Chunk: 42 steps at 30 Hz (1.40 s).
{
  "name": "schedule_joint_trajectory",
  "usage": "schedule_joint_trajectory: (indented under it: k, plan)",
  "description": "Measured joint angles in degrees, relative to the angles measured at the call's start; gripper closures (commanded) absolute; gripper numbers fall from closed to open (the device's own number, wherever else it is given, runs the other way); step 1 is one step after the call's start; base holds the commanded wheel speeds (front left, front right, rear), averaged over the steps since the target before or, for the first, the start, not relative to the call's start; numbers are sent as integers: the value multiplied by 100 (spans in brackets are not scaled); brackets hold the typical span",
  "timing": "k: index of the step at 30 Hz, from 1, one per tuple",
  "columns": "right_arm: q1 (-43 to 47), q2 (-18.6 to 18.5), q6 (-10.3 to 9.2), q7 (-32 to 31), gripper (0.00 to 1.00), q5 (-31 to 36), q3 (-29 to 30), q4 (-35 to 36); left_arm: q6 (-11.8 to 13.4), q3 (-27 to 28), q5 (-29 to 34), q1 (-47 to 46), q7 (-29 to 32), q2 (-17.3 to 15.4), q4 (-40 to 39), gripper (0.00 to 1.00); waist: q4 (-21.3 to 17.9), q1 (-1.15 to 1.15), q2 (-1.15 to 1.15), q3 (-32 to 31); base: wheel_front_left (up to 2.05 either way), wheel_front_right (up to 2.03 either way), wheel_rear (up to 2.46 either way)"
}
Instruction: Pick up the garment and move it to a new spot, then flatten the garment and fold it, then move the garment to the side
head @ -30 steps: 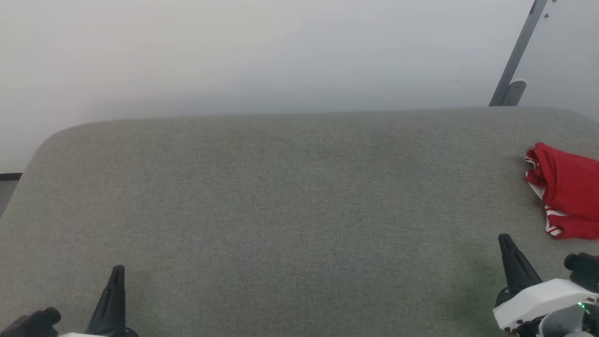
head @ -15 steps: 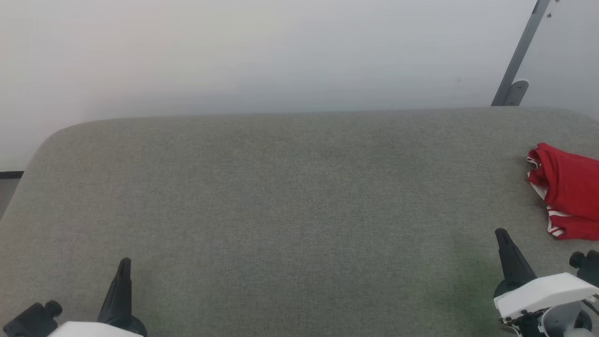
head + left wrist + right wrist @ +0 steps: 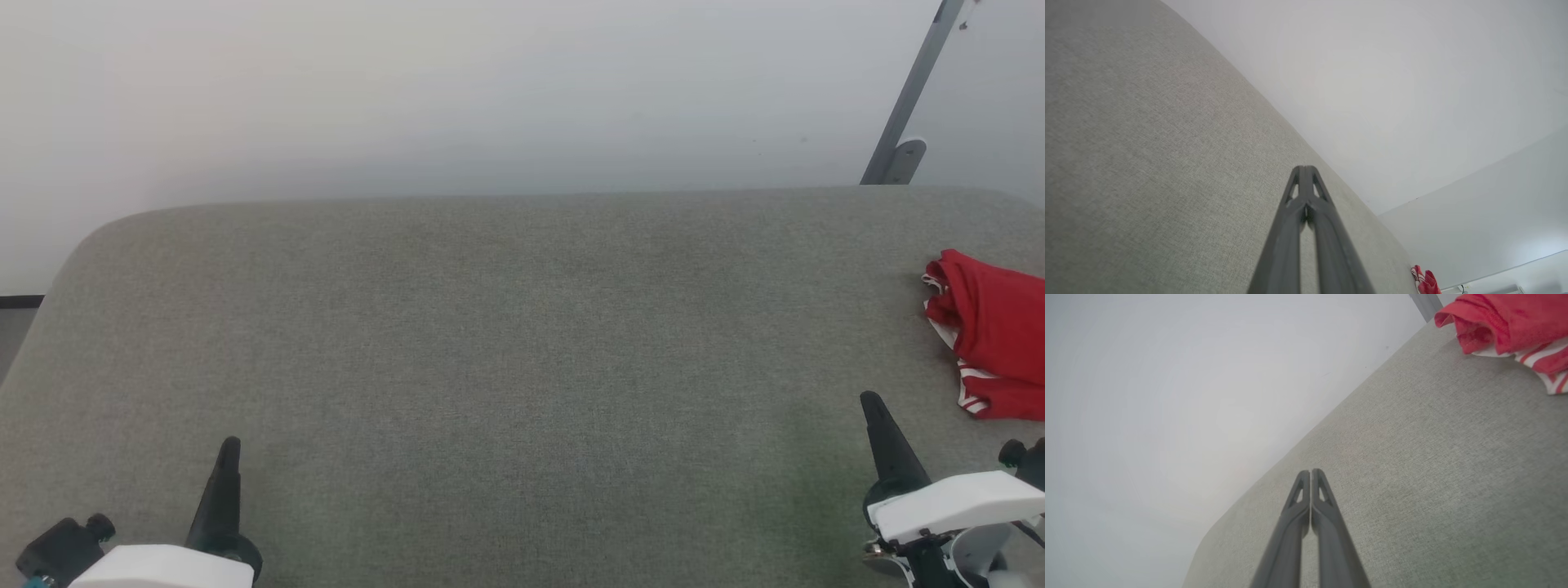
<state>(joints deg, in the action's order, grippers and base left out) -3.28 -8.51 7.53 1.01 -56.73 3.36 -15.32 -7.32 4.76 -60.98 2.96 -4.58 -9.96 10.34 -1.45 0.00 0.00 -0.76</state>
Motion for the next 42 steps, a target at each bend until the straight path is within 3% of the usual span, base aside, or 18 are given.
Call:
schedule_joint_trajectory:
  k: [42]
  plan:
    - [-166,328,-4,-452,100,-2102,196,57,0,101,-1833,-538,659,425,222,100,73,0,0,48,0,0,0]
